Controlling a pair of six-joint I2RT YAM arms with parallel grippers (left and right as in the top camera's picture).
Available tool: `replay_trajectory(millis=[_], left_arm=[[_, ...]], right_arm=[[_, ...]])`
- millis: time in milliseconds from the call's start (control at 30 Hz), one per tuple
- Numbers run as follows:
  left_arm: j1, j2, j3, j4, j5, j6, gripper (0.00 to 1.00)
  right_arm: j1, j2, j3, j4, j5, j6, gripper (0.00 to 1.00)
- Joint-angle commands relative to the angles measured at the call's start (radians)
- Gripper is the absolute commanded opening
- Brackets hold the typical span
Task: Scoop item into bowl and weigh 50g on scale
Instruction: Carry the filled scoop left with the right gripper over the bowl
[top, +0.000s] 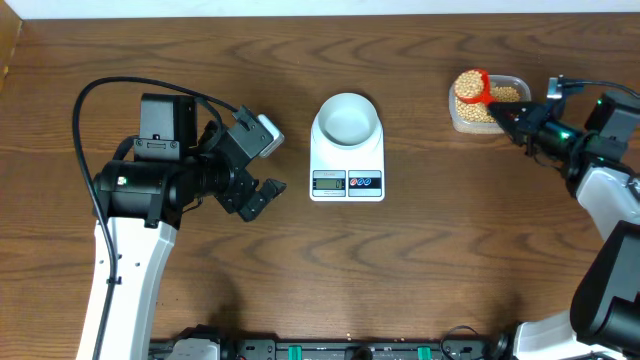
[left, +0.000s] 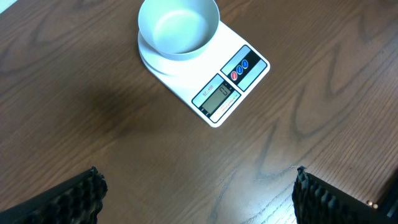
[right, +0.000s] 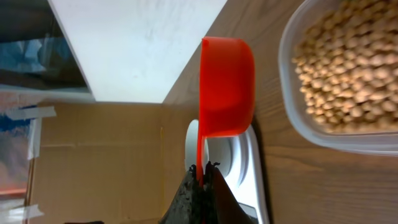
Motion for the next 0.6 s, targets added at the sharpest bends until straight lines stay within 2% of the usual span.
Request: replay_trajectory(millis=[0,567], left_arm=[[0.004,-0.007,0.017,-0.003,0.016,0.010,0.98],[0.004,-0.007,0.017,-0.003,0.016,0.010,0.98]], right_arm=[[0.039,0.009,0.002,0.008,-0.031,0.021,0.01],[0.205,0.009,0.002,0.078,-0.030,0.060,0.01]])
